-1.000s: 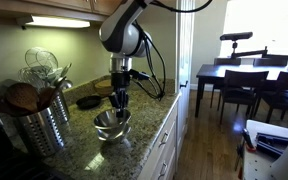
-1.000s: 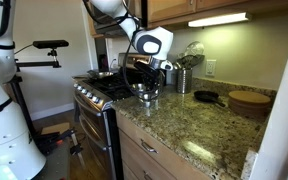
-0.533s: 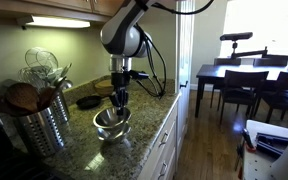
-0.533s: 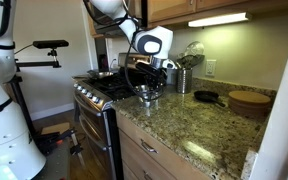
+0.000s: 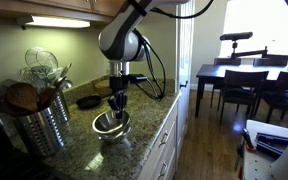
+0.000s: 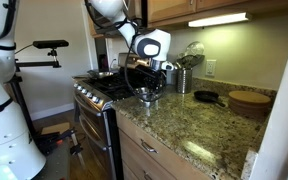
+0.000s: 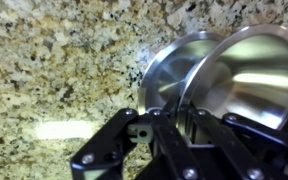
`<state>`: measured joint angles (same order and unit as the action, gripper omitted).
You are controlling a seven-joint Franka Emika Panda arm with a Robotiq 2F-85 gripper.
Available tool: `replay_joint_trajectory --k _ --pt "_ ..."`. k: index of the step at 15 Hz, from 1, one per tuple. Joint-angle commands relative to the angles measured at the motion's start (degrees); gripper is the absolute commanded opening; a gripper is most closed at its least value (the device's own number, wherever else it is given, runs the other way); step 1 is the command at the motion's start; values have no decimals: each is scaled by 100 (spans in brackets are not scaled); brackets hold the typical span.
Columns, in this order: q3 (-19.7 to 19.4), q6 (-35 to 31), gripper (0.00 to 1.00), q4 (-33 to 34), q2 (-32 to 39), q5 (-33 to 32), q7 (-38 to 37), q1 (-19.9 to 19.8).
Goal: Put the silver bowl on the right inside the silver bowl on the left
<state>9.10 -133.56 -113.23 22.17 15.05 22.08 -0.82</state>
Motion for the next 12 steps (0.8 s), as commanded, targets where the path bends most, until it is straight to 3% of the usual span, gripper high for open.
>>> replay_joint_trajectory --k 1,3,12 --pt "-79 -134 32 30 20 -179 -293 76" --pt "-87 -139 37 41 32 -220 -352 74" --pt "-173 -96 95 79 -35 -406 -579 78"
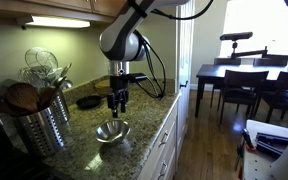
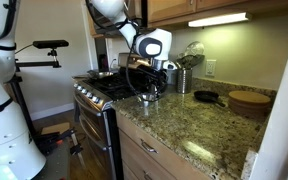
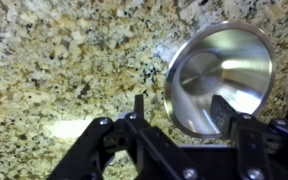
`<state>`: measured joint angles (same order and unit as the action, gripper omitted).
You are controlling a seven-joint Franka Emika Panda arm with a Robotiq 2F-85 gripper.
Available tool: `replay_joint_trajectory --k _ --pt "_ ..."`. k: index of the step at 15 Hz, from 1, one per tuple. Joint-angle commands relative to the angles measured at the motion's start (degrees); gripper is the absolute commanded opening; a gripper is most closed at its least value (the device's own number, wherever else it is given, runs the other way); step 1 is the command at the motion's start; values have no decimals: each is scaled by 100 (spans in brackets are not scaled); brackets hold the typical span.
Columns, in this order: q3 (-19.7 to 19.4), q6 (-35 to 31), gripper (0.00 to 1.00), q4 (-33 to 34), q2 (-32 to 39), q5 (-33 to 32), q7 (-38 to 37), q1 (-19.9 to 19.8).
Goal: Put the silver bowl on the right inside the silver bowl on the left
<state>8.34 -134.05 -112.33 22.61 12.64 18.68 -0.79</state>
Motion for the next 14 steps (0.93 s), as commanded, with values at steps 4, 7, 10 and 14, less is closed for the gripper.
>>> replay_joint_trajectory --k 4,7,10,14 --pt "-37 11 96 56 -2 -127 -72 4" --pt "-47 12 100 78 -13 -170 -91 6" --pt "-47 12 100 78 -13 -174 -97 8" --pt "-48 12 100 78 -13 -174 -99 8"
